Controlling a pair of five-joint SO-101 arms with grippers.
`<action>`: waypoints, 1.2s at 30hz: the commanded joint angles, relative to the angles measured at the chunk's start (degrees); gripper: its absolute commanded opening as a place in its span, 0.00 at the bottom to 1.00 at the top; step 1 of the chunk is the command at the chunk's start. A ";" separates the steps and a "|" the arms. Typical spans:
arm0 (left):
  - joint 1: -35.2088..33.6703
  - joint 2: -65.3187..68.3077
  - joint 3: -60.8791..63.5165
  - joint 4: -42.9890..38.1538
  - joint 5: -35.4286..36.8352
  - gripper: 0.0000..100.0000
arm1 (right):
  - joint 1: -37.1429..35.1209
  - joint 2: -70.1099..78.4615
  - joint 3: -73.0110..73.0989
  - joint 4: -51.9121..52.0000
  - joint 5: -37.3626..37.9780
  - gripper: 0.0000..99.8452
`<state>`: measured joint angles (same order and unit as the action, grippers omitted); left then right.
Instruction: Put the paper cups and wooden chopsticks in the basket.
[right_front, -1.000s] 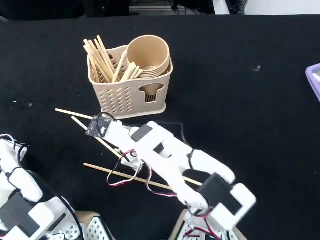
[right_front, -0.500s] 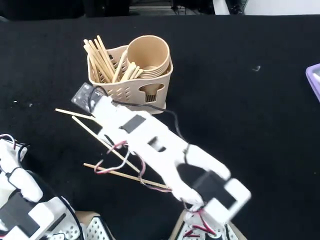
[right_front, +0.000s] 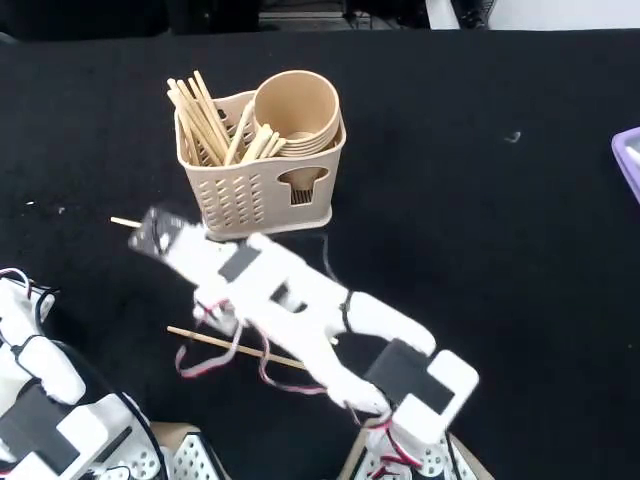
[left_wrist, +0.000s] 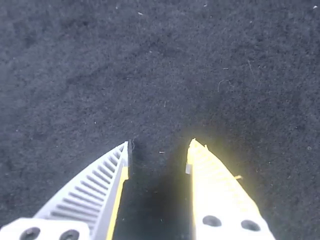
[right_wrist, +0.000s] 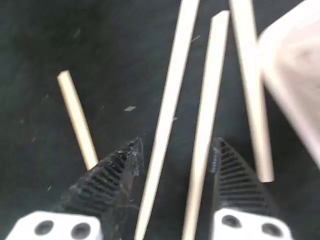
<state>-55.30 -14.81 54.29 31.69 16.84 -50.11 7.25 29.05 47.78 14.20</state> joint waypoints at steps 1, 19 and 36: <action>0.22 -0.97 -3.21 -0.09 0.53 0.19 | -0.44 -4.70 7.69 -9.67 0.00 0.25; 0.04 -0.97 -3.21 -0.09 0.44 0.19 | 3.60 -2.33 7.08 -9.41 4.66 0.03; -0.04 -0.97 -3.21 -0.09 0.53 0.19 | 3.69 -1.98 4.79 -4.57 4.31 0.11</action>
<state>-55.30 -14.81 54.29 31.69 16.84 -46.86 5.49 36.62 40.40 18.33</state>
